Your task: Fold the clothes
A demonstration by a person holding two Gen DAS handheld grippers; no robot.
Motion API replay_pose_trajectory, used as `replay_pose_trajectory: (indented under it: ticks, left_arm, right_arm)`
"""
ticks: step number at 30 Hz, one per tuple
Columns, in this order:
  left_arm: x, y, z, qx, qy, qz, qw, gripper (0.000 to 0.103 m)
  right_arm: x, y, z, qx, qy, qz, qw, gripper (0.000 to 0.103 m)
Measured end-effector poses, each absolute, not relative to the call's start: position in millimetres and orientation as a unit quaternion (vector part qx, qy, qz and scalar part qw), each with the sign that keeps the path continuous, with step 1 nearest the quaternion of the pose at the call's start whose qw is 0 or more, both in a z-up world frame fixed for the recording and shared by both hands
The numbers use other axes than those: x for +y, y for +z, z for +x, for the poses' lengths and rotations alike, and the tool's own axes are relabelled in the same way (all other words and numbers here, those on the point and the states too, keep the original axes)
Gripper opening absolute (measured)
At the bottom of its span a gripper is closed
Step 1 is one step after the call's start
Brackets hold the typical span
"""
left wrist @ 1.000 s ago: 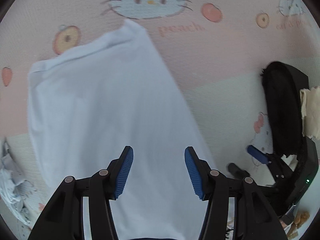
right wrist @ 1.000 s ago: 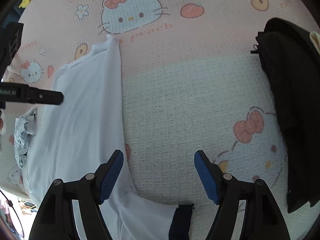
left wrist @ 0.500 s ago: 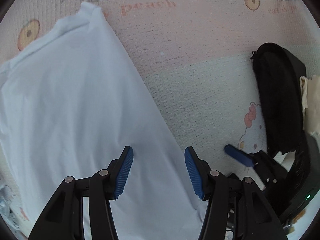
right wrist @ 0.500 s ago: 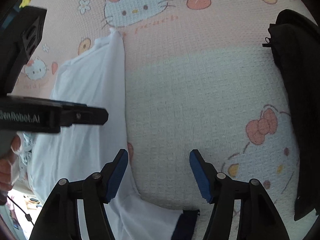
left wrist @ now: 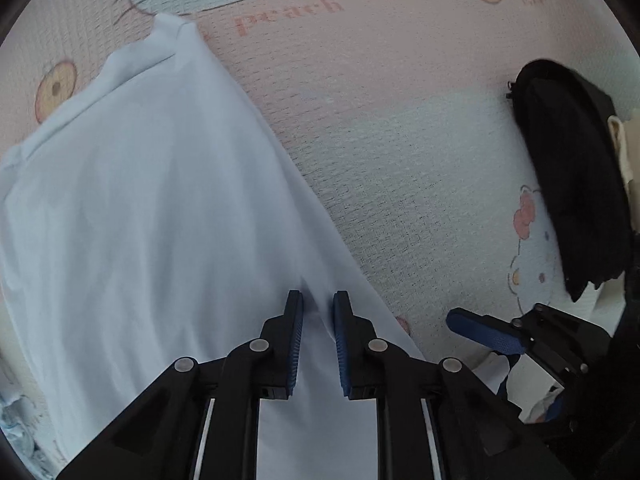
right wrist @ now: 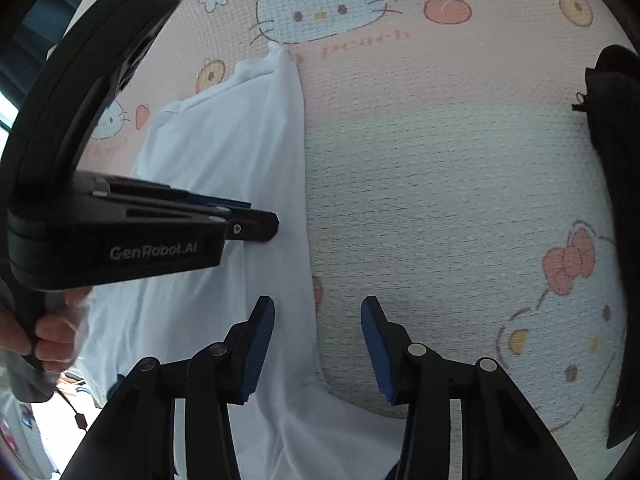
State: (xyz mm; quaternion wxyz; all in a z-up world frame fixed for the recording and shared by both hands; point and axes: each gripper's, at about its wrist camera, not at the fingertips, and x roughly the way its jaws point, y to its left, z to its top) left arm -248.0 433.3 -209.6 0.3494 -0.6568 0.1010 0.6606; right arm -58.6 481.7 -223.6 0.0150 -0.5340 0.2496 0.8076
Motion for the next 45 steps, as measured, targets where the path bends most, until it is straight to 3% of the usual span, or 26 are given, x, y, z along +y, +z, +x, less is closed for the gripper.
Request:
replay_pose_trajectory:
  ticks: [11, 12, 13, 15, 20, 26, 33, 45]
  left_arm:
    - [410, -229, -250, 0.071, 0.647, -0.669, 0.359, 0.013]
    - [411, -228, -248, 0.077, 0.648, -0.665, 0.362, 0.013]
    - [413, -228, -246, 0.084, 0.65, -0.662, 0.365, 0.013]
    - [415, -227, -241, 0.094, 0.653, -0.655, 0.369, 0.013]
    - [410, -228, -243, 0.073, 0.642, -0.669, 0.367, 0.013]
    - [396, -214, -253, -0.077, 0.576, -0.714, 0.391, 0.013]
    - [440, -220, -240, -0.054, 0.554, -0.74, 0.377, 0.014]
    - [409, -215, -286, -0.044, 0.57, -0.742, 0.351, 0.015]
  right_arm:
    - [463, -232, -77, 0.262, 0.799, -0.541, -0.001, 0.044]
    - [463, -231, -76, 0.265, 0.799, -0.54, -0.001, 0.037]
    - [462, -231, -75, 0.267, 0.798, -0.54, -0.002, 0.023]
    - [461, -230, -73, 0.272, 0.797, -0.538, -0.004, 0.012]
    - [458, -227, -67, 0.285, 0.795, -0.535, -0.009, 0.01]
    - [451, -217, -64, 0.266, 0.806, -0.53, -0.01, 0.009]
    - [453, -214, -66, 0.263, 0.802, -0.536, -0.019, 0.009]
    - [462, -217, -64, 0.225, 0.794, -0.565, 0.032, 0.009]
